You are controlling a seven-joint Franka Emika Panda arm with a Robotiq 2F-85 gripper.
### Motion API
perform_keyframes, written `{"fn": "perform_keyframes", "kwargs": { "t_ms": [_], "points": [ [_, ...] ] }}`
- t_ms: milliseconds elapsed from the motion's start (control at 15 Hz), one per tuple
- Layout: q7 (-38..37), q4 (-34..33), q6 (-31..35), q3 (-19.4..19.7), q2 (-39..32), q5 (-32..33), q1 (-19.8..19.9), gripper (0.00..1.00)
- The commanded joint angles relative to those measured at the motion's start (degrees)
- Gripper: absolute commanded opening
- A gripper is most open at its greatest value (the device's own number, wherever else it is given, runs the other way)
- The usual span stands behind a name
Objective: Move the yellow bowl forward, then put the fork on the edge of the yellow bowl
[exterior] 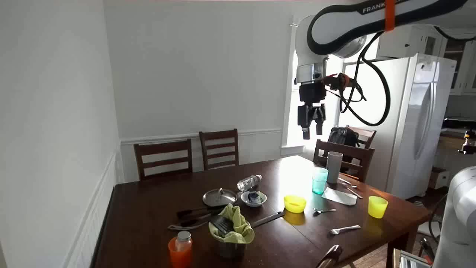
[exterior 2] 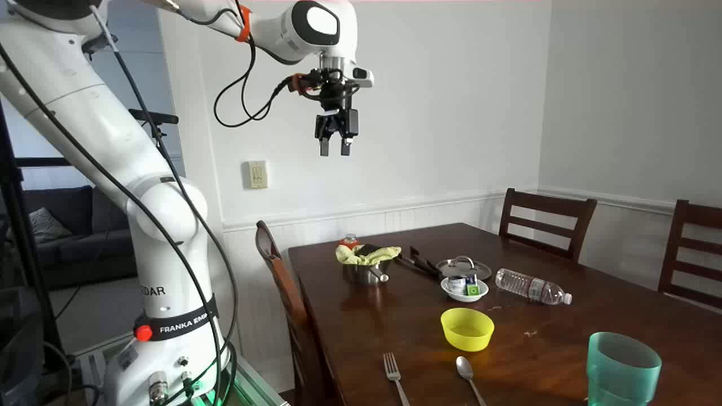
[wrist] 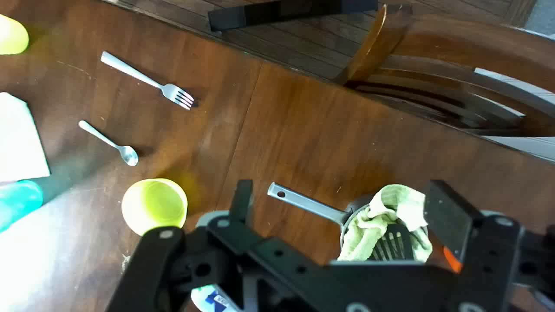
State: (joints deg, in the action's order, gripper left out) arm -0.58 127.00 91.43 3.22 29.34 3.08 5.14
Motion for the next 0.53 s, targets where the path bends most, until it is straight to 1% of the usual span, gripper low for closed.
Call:
{"fn": "perform_keyframes", "kwargs": {
  "t_ms": [0, 133, 200, 467],
  "points": [
    [-0.10, -0.11, -0.08, 0.24, -0.03, 0.10, -0.29, 1.00],
    [-0.10, -0.11, -0.08, 0.24, -0.03, 0.10, -0.29, 1.00],
    [-2.00, 0.17, 0.71, 0.73, -1.22, -1.01, 0.35, 1.00],
    [-5.38, 6.39, 4.32, 1.61, -4.34, 0.51, 2.09, 1.00]
  ]
}}
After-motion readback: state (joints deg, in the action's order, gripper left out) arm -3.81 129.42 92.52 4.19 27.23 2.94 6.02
